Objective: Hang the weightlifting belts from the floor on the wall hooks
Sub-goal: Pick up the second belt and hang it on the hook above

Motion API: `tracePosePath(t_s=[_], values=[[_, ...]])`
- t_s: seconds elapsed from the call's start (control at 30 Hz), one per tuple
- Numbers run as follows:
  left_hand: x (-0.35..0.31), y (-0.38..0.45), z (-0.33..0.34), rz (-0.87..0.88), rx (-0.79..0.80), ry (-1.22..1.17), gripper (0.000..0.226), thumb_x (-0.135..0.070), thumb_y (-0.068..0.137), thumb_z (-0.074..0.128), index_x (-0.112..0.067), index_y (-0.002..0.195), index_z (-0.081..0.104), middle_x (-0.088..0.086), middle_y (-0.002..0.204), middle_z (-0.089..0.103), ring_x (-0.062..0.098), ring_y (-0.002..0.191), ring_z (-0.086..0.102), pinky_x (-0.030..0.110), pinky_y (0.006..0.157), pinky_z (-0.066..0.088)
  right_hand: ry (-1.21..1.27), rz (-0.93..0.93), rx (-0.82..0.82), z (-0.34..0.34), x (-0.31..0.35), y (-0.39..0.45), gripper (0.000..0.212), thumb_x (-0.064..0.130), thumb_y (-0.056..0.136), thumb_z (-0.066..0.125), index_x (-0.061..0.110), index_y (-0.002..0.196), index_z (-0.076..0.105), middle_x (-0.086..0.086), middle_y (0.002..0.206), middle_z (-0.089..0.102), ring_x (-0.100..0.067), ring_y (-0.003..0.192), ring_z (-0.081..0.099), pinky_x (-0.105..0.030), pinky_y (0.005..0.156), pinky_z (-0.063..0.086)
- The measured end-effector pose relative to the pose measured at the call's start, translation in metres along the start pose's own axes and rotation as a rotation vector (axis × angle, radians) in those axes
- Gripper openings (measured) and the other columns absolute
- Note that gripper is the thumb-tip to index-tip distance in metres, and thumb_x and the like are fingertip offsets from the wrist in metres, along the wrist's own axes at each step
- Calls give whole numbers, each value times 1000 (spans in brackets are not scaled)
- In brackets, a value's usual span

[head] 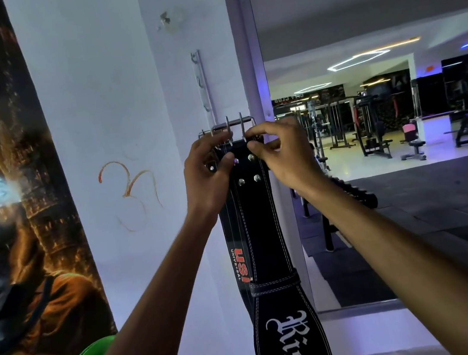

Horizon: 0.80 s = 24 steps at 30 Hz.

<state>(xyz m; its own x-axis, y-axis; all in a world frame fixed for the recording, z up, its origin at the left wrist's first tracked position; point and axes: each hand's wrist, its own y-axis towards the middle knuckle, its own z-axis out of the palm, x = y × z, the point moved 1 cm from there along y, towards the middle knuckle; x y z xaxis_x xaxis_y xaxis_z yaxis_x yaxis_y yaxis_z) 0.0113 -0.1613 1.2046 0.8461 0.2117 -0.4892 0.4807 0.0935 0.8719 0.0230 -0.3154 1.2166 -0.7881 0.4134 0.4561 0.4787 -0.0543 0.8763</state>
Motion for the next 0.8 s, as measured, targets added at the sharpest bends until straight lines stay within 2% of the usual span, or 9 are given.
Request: tracePosePath(t_s=[0.03, 0.1, 0.17, 0.23, 0.33, 0.47, 0.6, 0.7, 0.8], values=[[9, 3, 1, 11, -1, -1, 38, 9, 89, 61, -14, 117, 70, 2, 125, 65, 16, 111, 65, 20, 92, 53, -7, -15, -1, 4, -5, 5, 23, 13, 86, 70, 22, 107, 72, -10, 111, 53, -21, 94, 63, -8, 76, 50], [28, 12, 2, 11, -11, -19, 39, 8, 88, 62, -20, 114, 71, -2, 121, 65, 20, 111, 66, 33, 95, 56, -20, -34, 19, 11, -13, 16, 31, 6, 85, 70, 20, 113, 71, -6, 109, 45, -15, 101, 54, 2, 75, 42], [45, 23, 1, -2, -29, -36, 43, 6, 87, 62, -31, 107, 71, -3, 119, 67, 26, 109, 68, 49, 96, 57, -18, -65, 51, 21, -19, 27, 37, -1, 84, 69, 20, 114, 70, -4, 110, 47, -6, 102, 50, 3, 75, 40], [67, 41, 0, 1, -32, -48, 44, 5, 87, 63, -36, 101, 70, 2, 118, 68, 29, 105, 70, 55, 93, 57, -18, -104, 47, 35, -32, 41, 36, -3, 83, 68, 20, 109, 71, -3, 113, 53, 4, 102, 49, 0, 78, 41], [95, 72, -3, 39, -4, -60, 34, 6, 88, 63, -25, 100, 68, 3, 112, 72, 23, 99, 70, 48, 93, 59, -24, -128, 15, 57, -52, 69, 30, -4, 82, 67, 17, 103, 71, -2, 114, 62, 4, 102, 56, -8, 83, 46], [132, 113, -6, 49, 5, -85, 28, 5, 89, 63, -19, 102, 68, -6, 104, 72, 16, 95, 68, 32, 84, 58, -22, -134, 7, 86, -74, 106, 26, -3, 83, 66, 13, 103, 71, 8, 104, 68, 8, 88, 60, -10, 77, 48], [164, 147, -7, 92, -19, -93, 36, 3, 86, 65, -20, 113, 70, -7, 109, 72, 21, 106, 70, 47, 99, 57, -1, -152, -54, 110, -98, 135, 38, 0, 83, 69, 19, 115, 63, 6, 101, 67, 4, 83, 63, -24, 78, 56], [181, 169, -6, 103, -17, -82, 43, 2, 87, 67, -19, 125, 67, -2, 121, 71, 21, 115, 69, 46, 101, 56, 20, -152, -76, 124, -115, 157, 49, -1, 82, 69, 20, 125, 58, -3, 104, 69, -6, 87, 65, -21, 77, 55], [195, 192, -4, 135, -26, -69, 49, 3, 87, 66, -17, 132, 64, 2, 128, 70, 23, 118, 68, 48, 101, 56, 14, -177, -98, 136, -128, 180, 51, -2, 83, 69, 20, 128, 57, -3, 102, 69, -3, 78, 63, -14, 73, 52]])
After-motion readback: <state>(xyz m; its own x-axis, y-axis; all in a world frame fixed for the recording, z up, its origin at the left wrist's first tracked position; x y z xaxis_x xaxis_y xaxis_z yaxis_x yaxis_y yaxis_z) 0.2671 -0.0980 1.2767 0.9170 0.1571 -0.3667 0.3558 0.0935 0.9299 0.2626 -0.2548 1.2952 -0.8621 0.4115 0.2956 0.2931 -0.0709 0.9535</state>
